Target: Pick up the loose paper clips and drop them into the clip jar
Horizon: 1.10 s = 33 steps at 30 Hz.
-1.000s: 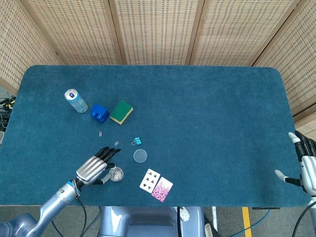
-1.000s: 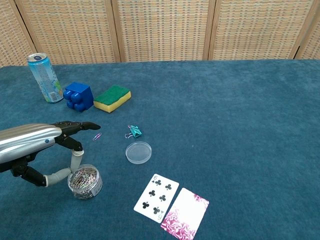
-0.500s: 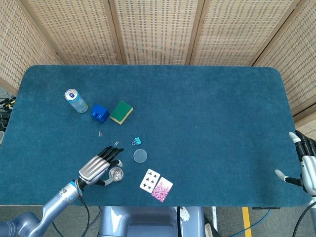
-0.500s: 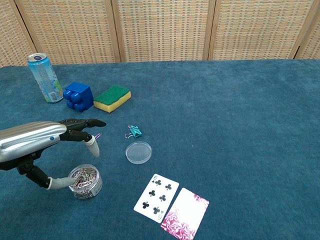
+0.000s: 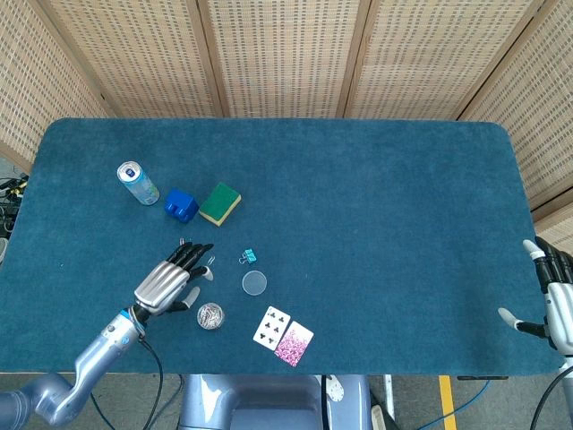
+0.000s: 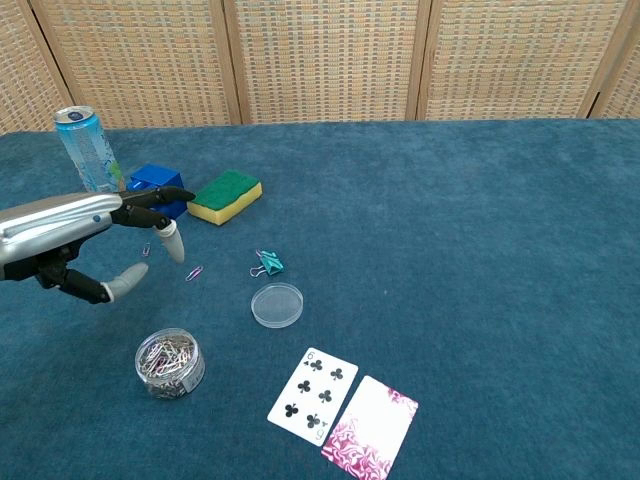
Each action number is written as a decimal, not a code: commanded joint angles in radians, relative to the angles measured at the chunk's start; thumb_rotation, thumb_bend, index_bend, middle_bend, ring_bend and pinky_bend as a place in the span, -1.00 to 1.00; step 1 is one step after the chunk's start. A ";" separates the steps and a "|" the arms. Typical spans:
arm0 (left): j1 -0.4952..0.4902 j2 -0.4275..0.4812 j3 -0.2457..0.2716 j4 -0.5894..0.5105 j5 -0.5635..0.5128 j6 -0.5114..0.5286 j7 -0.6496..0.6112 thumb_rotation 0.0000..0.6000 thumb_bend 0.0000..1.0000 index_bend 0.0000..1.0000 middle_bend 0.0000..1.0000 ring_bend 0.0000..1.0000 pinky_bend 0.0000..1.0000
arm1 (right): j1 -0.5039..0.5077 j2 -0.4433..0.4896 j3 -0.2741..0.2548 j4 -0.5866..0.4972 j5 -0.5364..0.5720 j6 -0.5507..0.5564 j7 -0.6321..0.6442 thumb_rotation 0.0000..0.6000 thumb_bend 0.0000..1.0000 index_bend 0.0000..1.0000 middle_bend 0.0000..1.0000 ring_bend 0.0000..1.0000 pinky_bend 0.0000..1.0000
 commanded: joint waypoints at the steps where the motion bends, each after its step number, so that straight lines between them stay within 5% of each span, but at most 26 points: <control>1: -0.046 -0.038 -0.042 0.082 -0.057 -0.076 0.020 1.00 0.25 -0.20 -1.00 -1.00 -1.00 | 0.000 0.000 0.000 0.001 0.002 0.000 0.001 1.00 -1.00 -1.00 -1.00 -1.00 -1.00; 14: -0.113 -0.177 -0.100 0.273 -0.185 -0.186 0.121 1.00 0.30 -0.22 -1.00 -1.00 -1.00 | 0.004 -0.001 0.002 0.004 0.009 -0.009 0.000 1.00 -1.00 -1.00 -1.00 -1.00 -1.00; 33: -0.135 -0.239 -0.123 0.344 -0.272 -0.221 0.179 1.00 0.30 -0.27 -1.00 -1.00 -1.00 | 0.006 0.001 0.003 0.007 0.012 -0.015 0.009 1.00 -1.00 -1.00 -1.00 -1.00 -1.00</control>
